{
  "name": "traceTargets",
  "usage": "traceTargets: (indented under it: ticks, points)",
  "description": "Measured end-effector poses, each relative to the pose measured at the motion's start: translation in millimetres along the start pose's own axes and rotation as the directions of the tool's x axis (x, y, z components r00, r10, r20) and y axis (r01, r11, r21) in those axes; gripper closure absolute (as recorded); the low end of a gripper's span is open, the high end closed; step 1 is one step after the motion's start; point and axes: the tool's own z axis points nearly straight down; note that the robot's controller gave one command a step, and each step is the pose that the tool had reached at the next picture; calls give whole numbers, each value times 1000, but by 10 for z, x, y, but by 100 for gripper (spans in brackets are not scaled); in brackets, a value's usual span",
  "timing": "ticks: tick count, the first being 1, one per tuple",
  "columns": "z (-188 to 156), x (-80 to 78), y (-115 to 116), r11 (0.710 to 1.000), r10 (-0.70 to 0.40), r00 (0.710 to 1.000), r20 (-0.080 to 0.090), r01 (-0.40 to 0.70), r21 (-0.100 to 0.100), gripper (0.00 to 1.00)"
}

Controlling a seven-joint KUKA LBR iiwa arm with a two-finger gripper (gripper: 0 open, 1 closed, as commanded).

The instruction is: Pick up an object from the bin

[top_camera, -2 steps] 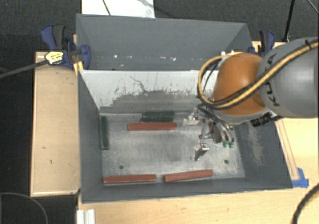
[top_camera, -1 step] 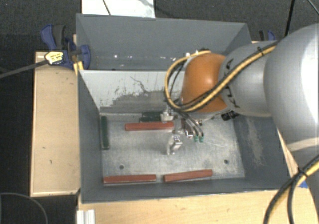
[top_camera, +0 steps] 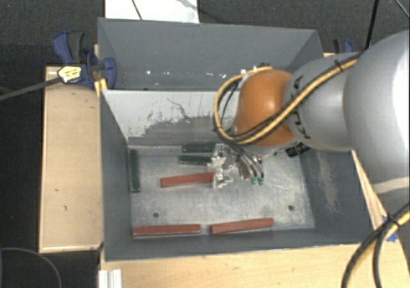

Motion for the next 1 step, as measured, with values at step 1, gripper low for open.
traceTargets:
  ticks: [1]
  points:
    - [0, 0, 0, 1000, 0, 1000, 0, 0, 0, 100]
